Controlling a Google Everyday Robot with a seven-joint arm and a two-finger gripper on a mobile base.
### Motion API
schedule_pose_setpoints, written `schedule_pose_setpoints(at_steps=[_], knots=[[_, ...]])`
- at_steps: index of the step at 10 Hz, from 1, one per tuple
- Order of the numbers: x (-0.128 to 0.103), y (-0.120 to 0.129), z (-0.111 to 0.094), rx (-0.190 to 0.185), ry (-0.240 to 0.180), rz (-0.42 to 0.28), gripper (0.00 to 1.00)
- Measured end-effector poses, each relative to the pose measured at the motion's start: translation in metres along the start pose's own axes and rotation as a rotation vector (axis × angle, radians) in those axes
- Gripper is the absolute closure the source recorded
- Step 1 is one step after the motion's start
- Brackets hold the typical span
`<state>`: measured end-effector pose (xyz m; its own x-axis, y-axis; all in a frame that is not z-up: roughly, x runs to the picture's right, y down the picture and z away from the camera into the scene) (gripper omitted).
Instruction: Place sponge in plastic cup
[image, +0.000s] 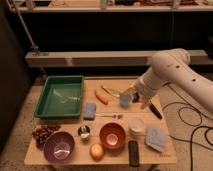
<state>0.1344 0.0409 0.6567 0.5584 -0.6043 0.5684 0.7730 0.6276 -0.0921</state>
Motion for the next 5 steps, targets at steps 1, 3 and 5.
schedule_pose_setpoints(at_steps=[1,3,5], knots=[[-0.0039,-0.0035,-0.0002,0.005,-0.01,-0.036,0.35],[-0.005,-0.005,0.0001,0.008,-0.014,-0.054,0.35],[0.0014,-0.0059,0.0009,-0.002,0.005,-0.092,0.37]])
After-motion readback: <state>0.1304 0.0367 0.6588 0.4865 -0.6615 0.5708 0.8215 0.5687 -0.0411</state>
